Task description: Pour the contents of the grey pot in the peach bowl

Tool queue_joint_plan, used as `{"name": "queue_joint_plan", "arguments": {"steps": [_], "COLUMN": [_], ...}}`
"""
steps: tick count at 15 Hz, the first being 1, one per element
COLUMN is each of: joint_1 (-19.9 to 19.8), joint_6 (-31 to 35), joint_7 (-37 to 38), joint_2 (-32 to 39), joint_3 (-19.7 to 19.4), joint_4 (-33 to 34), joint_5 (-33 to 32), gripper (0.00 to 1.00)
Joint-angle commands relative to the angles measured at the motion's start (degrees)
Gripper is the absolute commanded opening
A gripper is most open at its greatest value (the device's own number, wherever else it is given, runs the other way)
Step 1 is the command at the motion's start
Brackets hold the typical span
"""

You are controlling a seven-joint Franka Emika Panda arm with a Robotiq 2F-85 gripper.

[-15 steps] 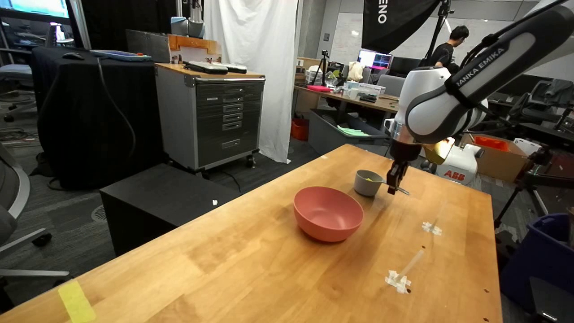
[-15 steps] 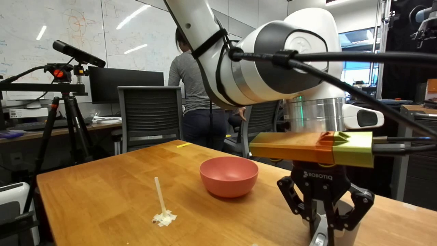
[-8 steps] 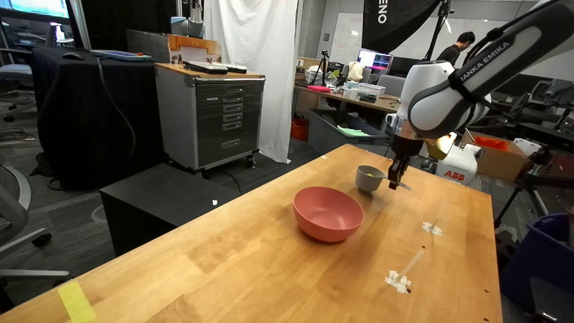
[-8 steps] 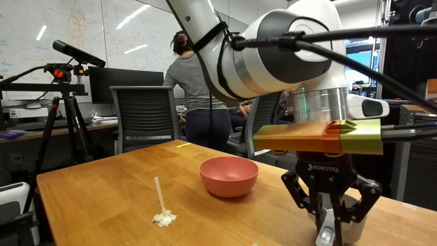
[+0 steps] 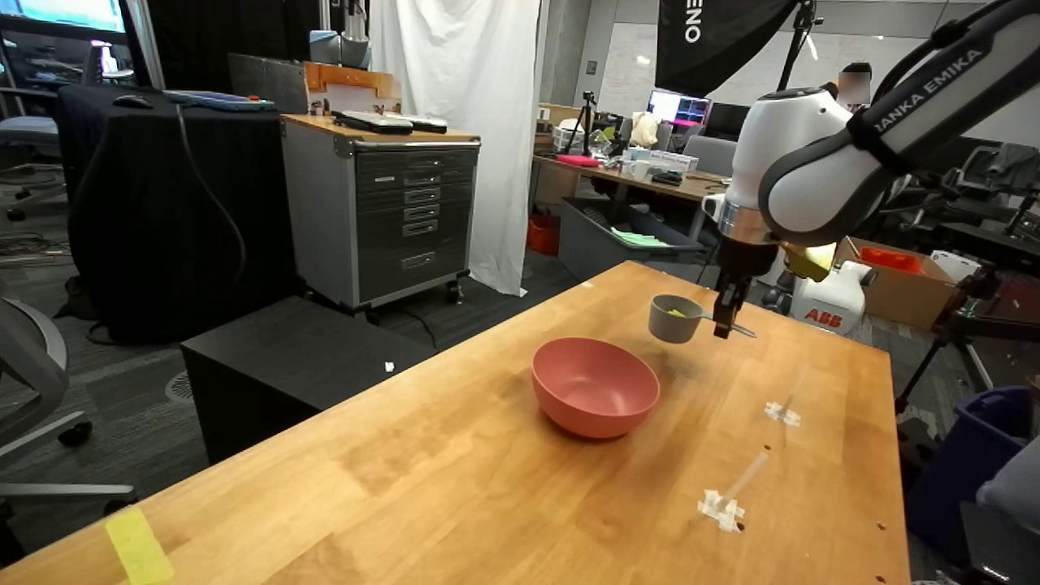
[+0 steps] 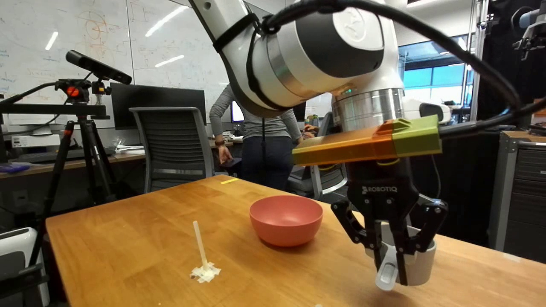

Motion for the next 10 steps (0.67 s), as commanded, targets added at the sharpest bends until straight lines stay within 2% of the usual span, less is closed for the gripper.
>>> {"name": "queue_joint_plan", "arguments": {"steps": [1,10], "joint_1": [3.3,9.1], "joint_6": [1.4,1.8], "joint_7": [4.6,15.1], "joint_2": [-2.8,-1.9], "joint_3": [-1.4,-3.7], "joint_4": [-3.5,-3.7], "joint_5": [-3.5,-10.1], "gripper": [0.06,0.06]}}
